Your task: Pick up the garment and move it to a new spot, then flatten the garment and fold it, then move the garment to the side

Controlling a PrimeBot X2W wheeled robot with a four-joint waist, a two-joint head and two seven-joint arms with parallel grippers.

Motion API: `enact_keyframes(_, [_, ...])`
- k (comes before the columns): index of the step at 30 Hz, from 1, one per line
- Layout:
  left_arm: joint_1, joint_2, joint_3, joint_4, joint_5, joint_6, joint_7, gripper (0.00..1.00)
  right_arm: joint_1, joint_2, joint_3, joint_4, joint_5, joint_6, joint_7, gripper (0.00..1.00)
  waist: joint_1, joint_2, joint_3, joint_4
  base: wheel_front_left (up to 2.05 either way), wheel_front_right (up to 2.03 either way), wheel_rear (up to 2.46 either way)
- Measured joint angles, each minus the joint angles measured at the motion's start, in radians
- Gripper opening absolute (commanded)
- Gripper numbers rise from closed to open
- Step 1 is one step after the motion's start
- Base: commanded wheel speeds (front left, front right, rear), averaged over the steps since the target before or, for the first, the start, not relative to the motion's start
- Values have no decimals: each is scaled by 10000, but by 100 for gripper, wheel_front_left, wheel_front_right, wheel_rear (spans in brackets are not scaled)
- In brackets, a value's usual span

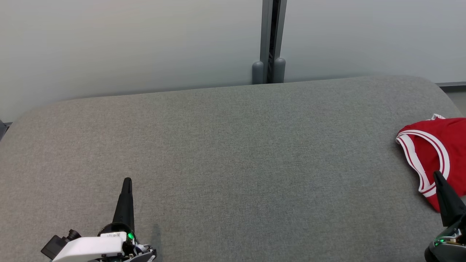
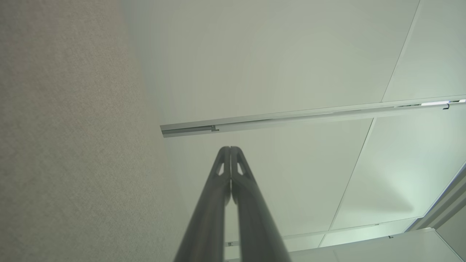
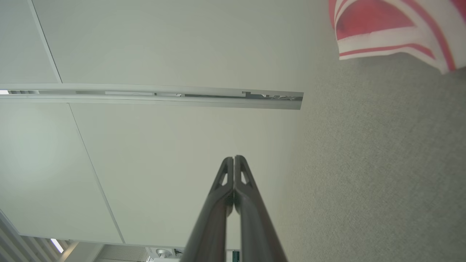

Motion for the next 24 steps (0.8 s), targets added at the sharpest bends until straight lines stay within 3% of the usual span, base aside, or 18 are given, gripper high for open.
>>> enact_keyframes(24, [0,0,0,0,0,0,0,0,0,0,2,2,0,0,2,0,0,0,0,0,0,0,0])
